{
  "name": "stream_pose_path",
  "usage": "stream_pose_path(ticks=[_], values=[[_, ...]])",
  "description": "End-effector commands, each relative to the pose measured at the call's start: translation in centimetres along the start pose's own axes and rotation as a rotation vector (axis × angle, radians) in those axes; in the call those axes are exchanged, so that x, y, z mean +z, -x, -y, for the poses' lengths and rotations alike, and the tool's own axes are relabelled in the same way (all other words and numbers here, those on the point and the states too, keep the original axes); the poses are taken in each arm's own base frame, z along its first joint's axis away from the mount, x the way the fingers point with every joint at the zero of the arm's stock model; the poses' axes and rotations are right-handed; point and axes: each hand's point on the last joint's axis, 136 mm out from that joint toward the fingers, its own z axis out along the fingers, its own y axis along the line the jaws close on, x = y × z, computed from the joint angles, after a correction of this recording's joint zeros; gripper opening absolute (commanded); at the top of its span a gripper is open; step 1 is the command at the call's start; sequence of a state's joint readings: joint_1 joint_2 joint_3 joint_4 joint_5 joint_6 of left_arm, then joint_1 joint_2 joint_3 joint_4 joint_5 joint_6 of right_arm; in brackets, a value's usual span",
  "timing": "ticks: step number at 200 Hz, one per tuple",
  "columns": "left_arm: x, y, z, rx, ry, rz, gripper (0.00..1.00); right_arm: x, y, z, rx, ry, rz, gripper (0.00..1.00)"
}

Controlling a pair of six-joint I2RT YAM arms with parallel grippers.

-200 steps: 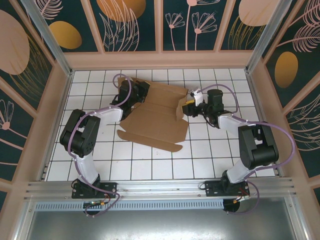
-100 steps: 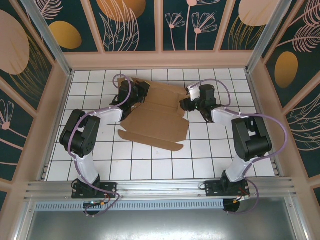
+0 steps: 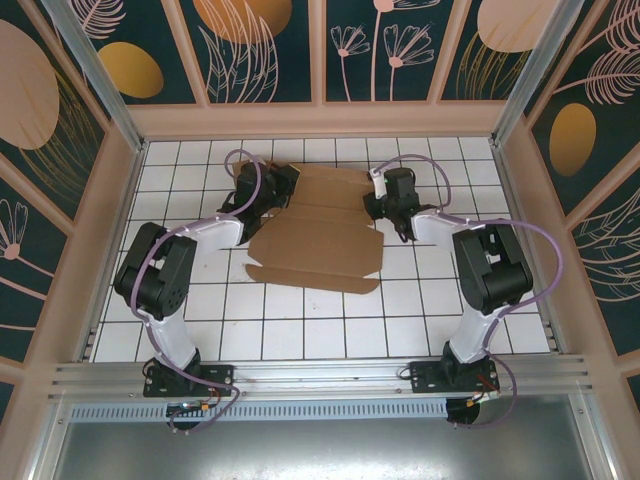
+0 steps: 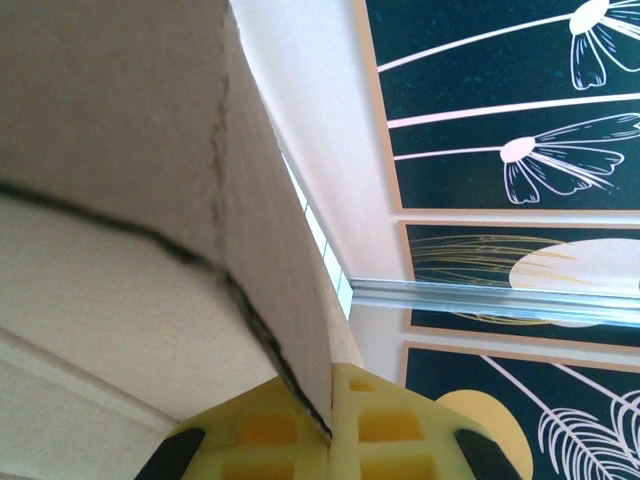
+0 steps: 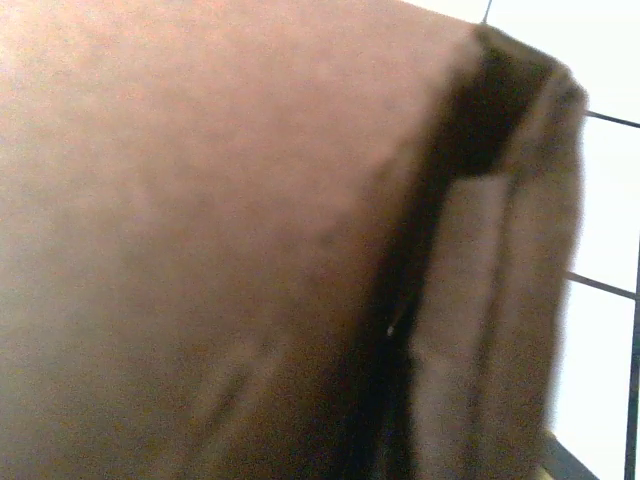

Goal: Fold the paper box

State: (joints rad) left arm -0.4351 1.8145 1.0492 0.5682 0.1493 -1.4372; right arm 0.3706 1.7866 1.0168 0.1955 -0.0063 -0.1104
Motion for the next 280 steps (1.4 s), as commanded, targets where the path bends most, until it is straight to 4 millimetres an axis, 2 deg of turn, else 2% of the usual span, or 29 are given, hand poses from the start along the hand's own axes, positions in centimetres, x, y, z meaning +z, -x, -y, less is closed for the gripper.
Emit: stream_pose_path(ticks=[1, 14, 33, 85, 126, 154, 170, 180, 184, 217, 232, 260, 280], values=[[-1.2, 0.4, 1.0, -0.003, -0.008, 0.021, 0.0, 0.6, -1.6, 3.3, 0.064, -0.192, -0.076, 0.13], [-1.3, 0.4, 1.0, -0.006, -0.005, 0.025, 0.0, 0.9, -1.9, 3.9, 0.085, -0.241, -0.098, 0.06], [-1.4, 0.3, 0.8, -0.012, 0.002, 0.026, 0.0, 1.4, -2.6, 4.3, 0.096, -0.296, -0.137, 0.02], [-1.4, 0.1, 0.6, -0.018, 0.017, 0.024, 0.0, 1.6, -2.7, 4.9, 0.034, -0.479, -0.145, 0.0], [-1.4, 0.1, 0.3, -0.023, 0.029, 0.027, 0.0, 2.2, -3.7, 5.0, 0.022, -0.482, -0.172, 0.0], [-1.5, -0.1, 0.6, -0.014, 0.025, 0.016, 0.0, 1.8, -3.0, 4.6, 0.004, -0.443, -0.132, 0.0], [-1.9, -0.4, 1.2, 0.018, 0.021, -0.004, 0.14, 1.2, -2.7, 4.4, 0.0, -0.405, -0.101, 0.0], [-2.0, -0.7, 1.0, 0.046, 0.038, -0.024, 0.27, 0.7, -2.7, 4.5, -0.002, -0.395, -0.093, 0.0], [-2.8, -0.8, 2.2, 0.064, 0.018, -0.03, 0.32, 0.6, -2.8, 4.6, -0.004, -0.393, -0.095, 0.0], [-6.4, -1.4, 3.6, 0.215, 0.076, -0.061, 0.58, -0.4, -3.6, 5.0, 0.012, -0.381, -0.09, 0.0], [-8.5, -1.0, 3.4, 0.279, 0.141, -0.041, 0.66, -0.6, -3.4, 4.9, 0.027, -0.376, -0.077, 0.0], [-11.9, -0.7, 4.0, 0.42, 0.198, -0.049, 0.71, -0.7, -3.1, 4.6, 0.035, -0.36, -0.076, 0.0], [-13.7, 1.1, 5.1, 0.546, 0.254, 0.0, 0.8, -1.2, -3.2, 3.8, 0.031, -0.308, -0.055, 0.0]])
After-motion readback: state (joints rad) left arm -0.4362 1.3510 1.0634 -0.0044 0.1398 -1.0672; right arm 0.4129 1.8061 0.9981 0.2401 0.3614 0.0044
